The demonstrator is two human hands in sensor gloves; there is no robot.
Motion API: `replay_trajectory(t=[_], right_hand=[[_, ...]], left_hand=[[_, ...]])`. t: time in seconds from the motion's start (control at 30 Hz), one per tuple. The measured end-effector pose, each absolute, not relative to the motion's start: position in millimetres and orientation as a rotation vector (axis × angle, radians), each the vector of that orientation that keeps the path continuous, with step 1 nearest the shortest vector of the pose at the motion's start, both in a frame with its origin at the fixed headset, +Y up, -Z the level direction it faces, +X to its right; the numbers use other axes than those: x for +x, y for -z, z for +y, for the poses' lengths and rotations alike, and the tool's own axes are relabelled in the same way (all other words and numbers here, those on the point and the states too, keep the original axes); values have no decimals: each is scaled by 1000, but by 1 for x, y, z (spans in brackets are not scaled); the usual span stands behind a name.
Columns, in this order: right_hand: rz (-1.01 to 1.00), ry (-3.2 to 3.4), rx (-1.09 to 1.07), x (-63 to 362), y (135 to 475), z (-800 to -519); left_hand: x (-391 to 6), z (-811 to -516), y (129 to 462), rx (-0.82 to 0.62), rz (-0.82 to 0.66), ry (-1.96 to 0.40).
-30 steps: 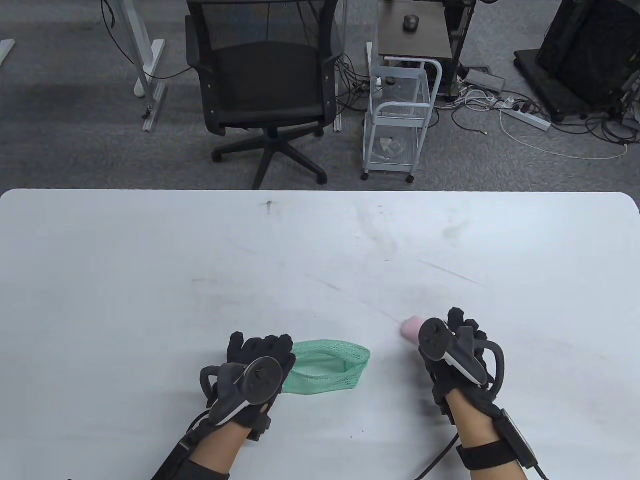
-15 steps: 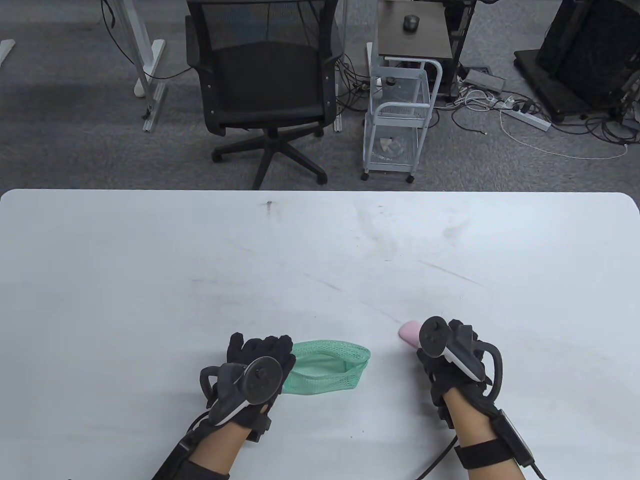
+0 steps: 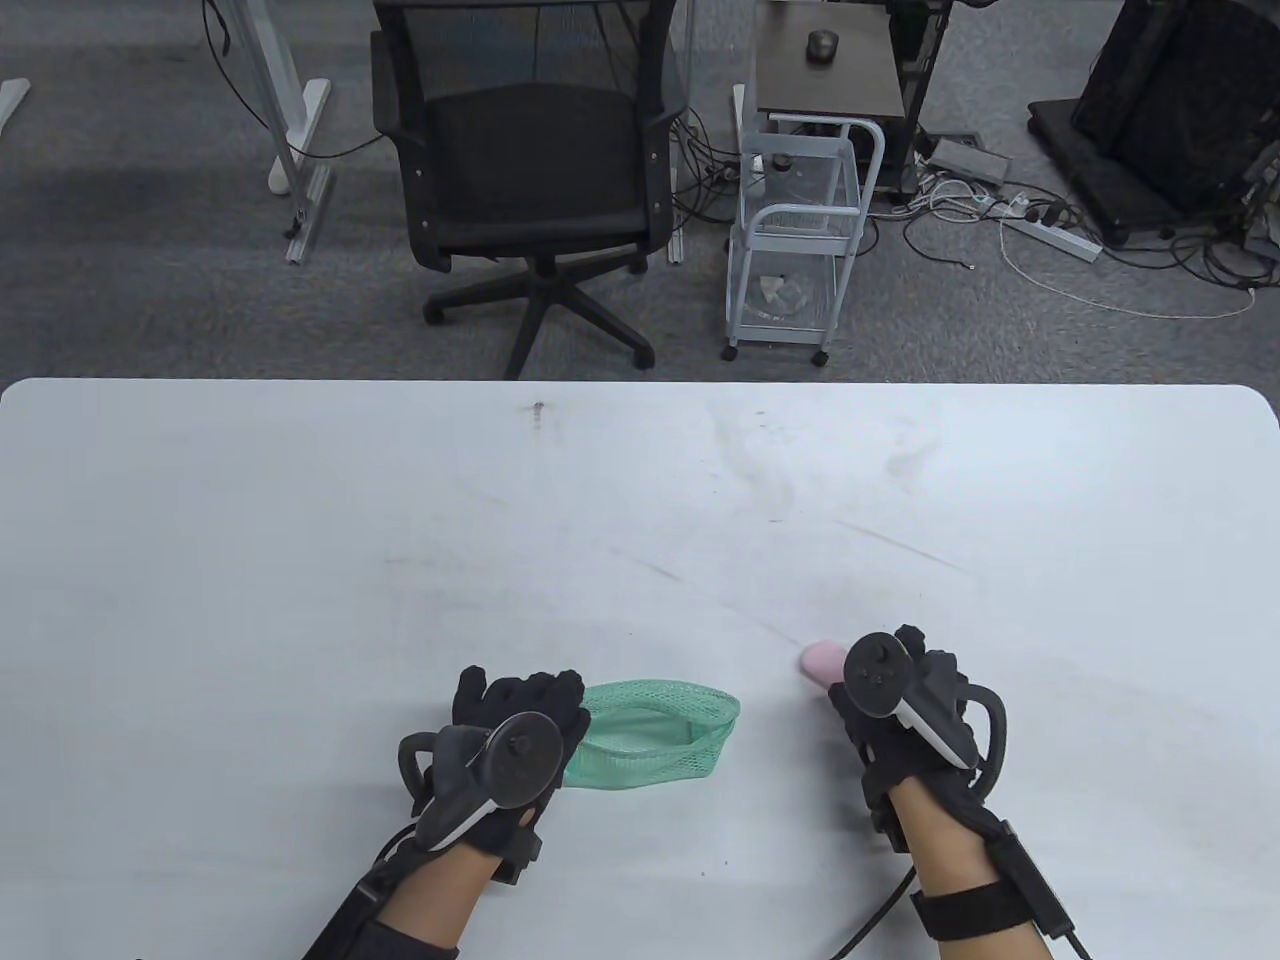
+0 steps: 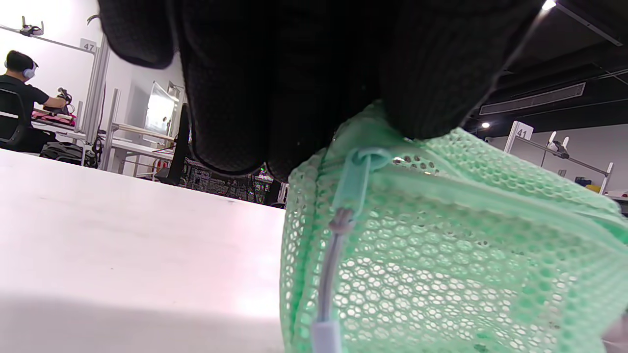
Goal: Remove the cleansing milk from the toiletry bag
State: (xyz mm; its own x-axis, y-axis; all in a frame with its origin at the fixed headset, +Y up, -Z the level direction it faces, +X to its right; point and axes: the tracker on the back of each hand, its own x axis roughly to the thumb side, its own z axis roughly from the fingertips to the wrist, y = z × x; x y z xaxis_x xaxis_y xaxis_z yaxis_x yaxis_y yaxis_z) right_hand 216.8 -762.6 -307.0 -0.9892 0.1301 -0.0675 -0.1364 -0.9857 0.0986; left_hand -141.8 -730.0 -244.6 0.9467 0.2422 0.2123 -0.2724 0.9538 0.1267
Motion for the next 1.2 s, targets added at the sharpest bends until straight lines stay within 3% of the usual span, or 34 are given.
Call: replay_trajectory(t=[0.6, 0.9, 1.2], right_hand=[[-342, -2885, 485, 167, 266, -720], [-380, -2853, 661, 145, 249, -714], [-191, -2818, 828, 131, 250, -726]], left_hand=[[-144, -730, 244, 160, -201, -278], [-144, -730, 243, 158, -207, -281], [-142, -731, 243, 148, -225, -292]])
